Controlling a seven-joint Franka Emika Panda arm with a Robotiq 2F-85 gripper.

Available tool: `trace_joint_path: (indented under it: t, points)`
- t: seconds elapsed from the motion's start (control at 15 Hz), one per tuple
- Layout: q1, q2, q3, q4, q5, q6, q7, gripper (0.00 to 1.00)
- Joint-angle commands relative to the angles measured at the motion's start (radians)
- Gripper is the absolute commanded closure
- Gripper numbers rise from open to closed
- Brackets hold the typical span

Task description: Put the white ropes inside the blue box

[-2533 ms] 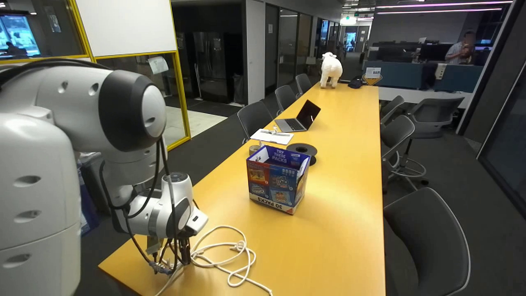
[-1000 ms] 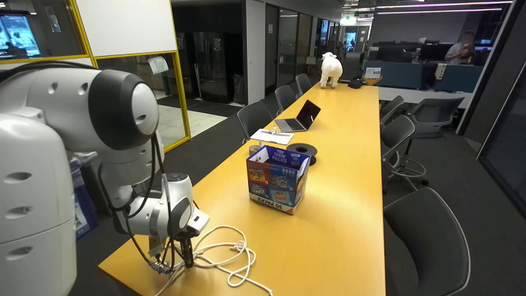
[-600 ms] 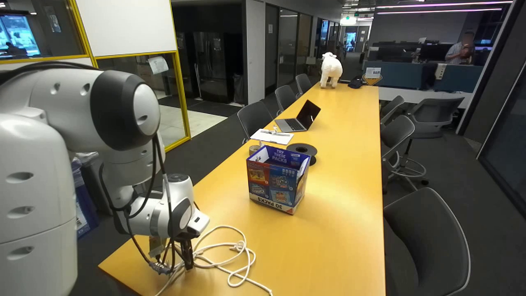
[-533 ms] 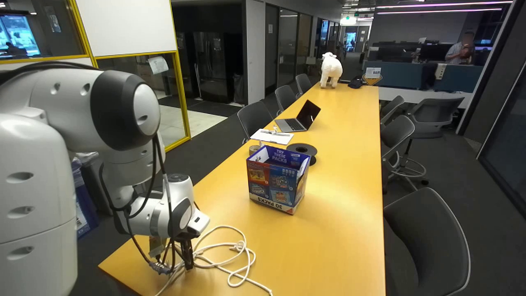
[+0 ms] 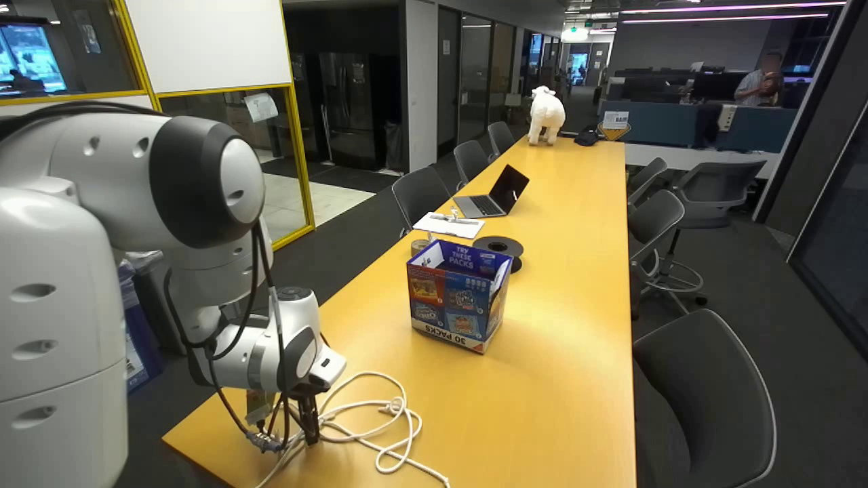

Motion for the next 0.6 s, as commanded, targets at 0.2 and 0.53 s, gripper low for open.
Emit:
trace_joint_path:
  t: [0.2, 0.53]
  points:
    - [-0.035, 0.014, 0.039, 0.009, 0.053, -0.005, -0.038, 0.65]
    - [-0.049, 0.012, 0.05, 0.011, 0.067, -0.001, -0.05, 0.93]
